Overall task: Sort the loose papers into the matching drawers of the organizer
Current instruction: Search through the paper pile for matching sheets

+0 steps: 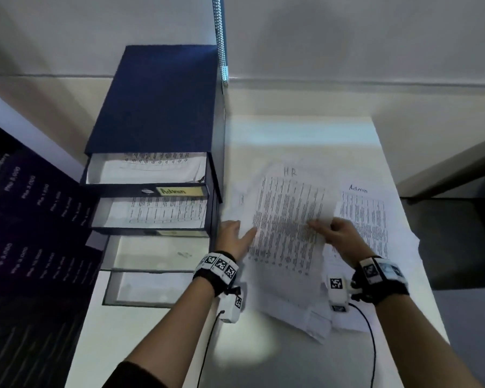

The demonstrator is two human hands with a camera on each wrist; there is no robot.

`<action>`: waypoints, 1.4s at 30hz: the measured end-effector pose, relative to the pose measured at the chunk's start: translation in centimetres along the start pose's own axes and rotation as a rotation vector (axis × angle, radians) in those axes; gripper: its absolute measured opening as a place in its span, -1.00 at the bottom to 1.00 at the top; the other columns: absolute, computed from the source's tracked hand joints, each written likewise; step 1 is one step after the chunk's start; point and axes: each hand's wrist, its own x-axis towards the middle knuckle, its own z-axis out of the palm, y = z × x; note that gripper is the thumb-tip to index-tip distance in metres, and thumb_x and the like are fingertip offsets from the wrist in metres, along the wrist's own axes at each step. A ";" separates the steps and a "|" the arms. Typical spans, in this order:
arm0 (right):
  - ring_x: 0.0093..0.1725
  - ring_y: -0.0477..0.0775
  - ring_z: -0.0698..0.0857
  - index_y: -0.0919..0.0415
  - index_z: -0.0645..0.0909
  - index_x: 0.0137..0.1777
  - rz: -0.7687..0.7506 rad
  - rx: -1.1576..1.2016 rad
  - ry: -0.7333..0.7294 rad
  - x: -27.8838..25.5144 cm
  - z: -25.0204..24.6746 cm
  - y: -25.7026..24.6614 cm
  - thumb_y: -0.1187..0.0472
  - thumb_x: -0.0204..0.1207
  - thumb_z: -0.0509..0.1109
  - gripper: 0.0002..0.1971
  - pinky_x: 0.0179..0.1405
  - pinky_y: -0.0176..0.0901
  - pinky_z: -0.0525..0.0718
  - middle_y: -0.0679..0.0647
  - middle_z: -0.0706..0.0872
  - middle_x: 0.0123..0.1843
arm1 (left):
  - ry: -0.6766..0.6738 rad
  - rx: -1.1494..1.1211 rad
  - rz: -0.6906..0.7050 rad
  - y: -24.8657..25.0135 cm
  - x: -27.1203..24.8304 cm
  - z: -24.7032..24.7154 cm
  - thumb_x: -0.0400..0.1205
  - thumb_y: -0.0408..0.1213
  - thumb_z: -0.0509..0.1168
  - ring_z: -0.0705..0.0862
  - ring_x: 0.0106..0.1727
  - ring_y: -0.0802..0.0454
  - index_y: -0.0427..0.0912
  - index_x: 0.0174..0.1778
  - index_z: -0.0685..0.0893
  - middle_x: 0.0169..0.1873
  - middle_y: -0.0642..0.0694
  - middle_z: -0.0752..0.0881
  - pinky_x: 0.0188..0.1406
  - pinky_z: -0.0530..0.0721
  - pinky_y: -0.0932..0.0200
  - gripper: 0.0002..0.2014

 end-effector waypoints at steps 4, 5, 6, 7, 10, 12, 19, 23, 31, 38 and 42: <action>0.01 0.27 0.80 0.34 0.75 -0.03 -0.103 -0.057 0.012 -1.7 0.1 -3.5 0.17 0.57 0.46 -0.80 0.11 0.17 0.76 0.20 0.83 -0.09 | -0.011 -0.255 0.009 0.3 -2.0 -1.8 0.40 0.52 0.29 0.63 0.38 -0.03 -0.10 0.42 0.58 0.36 -0.08 0.67 0.42 0.59 -0.16 -0.14; -0.01 0.24 0.79 0.30 0.74 -0.02 -0.124 -0.081 0.039 -2.1 0.2 -4.2 0.14 0.57 0.47 -0.80 0.10 0.13 0.75 0.16 0.82 -0.12 | -0.015 -0.306 0.039 0.6 -2.8 -2.8 0.39 0.49 0.34 0.64 0.37 -0.01 -0.06 0.43 0.57 0.36 -0.06 0.68 0.41 0.60 -0.17 -0.16; 0.05 0.23 0.78 0.27 0.73 0.10 -0.140 -0.085 0.057 -2.5 0.5 -4.8 0.12 0.58 0.46 -0.77 0.12 0.10 0.73 0.17 0.82 -0.07 | -0.020 -0.339 0.077 1.0 -3.9 -4.0 0.41 0.41 0.38 0.69 0.28 0.00 -0.10 0.36 0.61 0.27 -0.06 0.73 0.35 0.64 -0.14 -0.23; 0.14 0.23 0.76 0.23 0.64 0.33 -0.144 -0.087 0.060 -3.0 0.9 -5.4 0.09 0.59 0.46 -0.64 0.17 0.07 0.70 0.21 0.80 0.02 | -0.011 -0.361 0.124 1.9 -5.5 -5.5 0.45 0.29 0.42 0.72 0.11 0.00 -0.19 0.21 0.66 0.09 -0.11 0.78 0.21 0.70 -0.11 -0.36; -0.15 0.05 0.68 -0.14 0.12 0.71 -0.222 -0.157 0.057 -5.7 3.6 -8.1 0.07 0.64 0.40 -0.29 -0.06 -0.12 0.59 -0.02 0.62 -0.24 | 0.051 -0.446 0.262 3.3 -10.1 -10.1 0.58 -0.17 0.47 0.65 -0.27 0.06 -0.31 -0.12 0.54 -0.31 -0.22 0.72 -0.23 0.74 -0.06 -0.71; -0.13 -0.13 0.67 -0.38 -0.04 0.68 -0.302 -0.123 0.029 -7.9 6.4 -10.0 0.14 0.67 0.36 -0.22 -0.04 -0.17 0.58 0.03 0.69 -0.02 | 0.098 -0.544 0.286 3.7 -13.3 -13.5 0.61 -0.39 0.44 0.77 -0.33 0.07 -0.20 0.02 0.49 -0.28 -0.10 0.82 -0.42 0.72 0.13 -0.77; -0.17 0.05 0.83 0.21 0.54 0.50 -0.046 0.058 -0.422 -11.1 17.7 -11.6 0.44 0.68 0.25 -0.59 -0.09 -0.18 0.78 0.07 0.86 -0.02 | 0.330 -0.663 0.314 0.1 -21.3 -24.6 0.60 -0.63 0.24 0.78 -0.28 -0.23 -0.01 0.38 0.66 -0.15 -0.39 0.81 -0.33 0.77 0.05 -0.47; 0.13 0.23 0.80 0.28 0.59 0.44 0.112 0.145 -0.498 -10.2 22.2 -11.2 0.49 0.66 0.23 -0.62 0.22 -0.01 0.73 0.29 0.78 0.22 | 0.382 -0.685 0.226 -2.6 -23.5 -27.3 0.60 -0.60 0.24 0.80 -0.11 -0.28 -0.08 0.12 0.81 -0.04 -0.39 0.81 -0.18 0.80 0.01 -0.61; -0.02 0.19 0.80 0.23 0.61 0.41 0.042 -0.091 -0.254 -5.5 23.3 -12.5 0.30 0.66 0.35 -0.67 -0.07 -0.06 0.79 0.22 0.70 0.31 | 0.330 -0.480 0.079 -8.0 -18.0 -25.4 0.54 -0.11 0.53 0.69 -0.13 -0.08 0.07 -0.08 0.85 -0.12 -0.07 0.78 0.04 0.64 0.08 -0.92; -0.43 -0.09 0.68 0.36 0.64 0.28 0.229 -0.111 -0.645 -6.9 20.3 -10.8 0.42 0.57 0.42 -0.71 -0.49 -0.38 0.64 0.07 0.78 -0.21 | 0.495 -0.368 0.109 -7.6 -13.4 -24.1 0.57 -0.22 0.49 0.55 -0.17 -0.05 0.04 -0.07 0.87 -0.26 -0.12 0.71 -0.27 0.53 0.41 -0.91; -0.30 -0.04 0.76 0.45 0.68 0.25 0.202 -0.013 -0.498 -5.1 21.4 -10.4 0.53 0.52 0.42 -0.70 -0.26 -0.35 0.78 0.19 0.77 -0.07 | 0.542 -0.237 0.055 -6.4 -11.4 -24.1 0.60 -0.18 0.44 0.66 0.05 0.04 0.04 0.04 0.81 -0.02 0.03 0.73 0.01 0.60 0.39 -0.87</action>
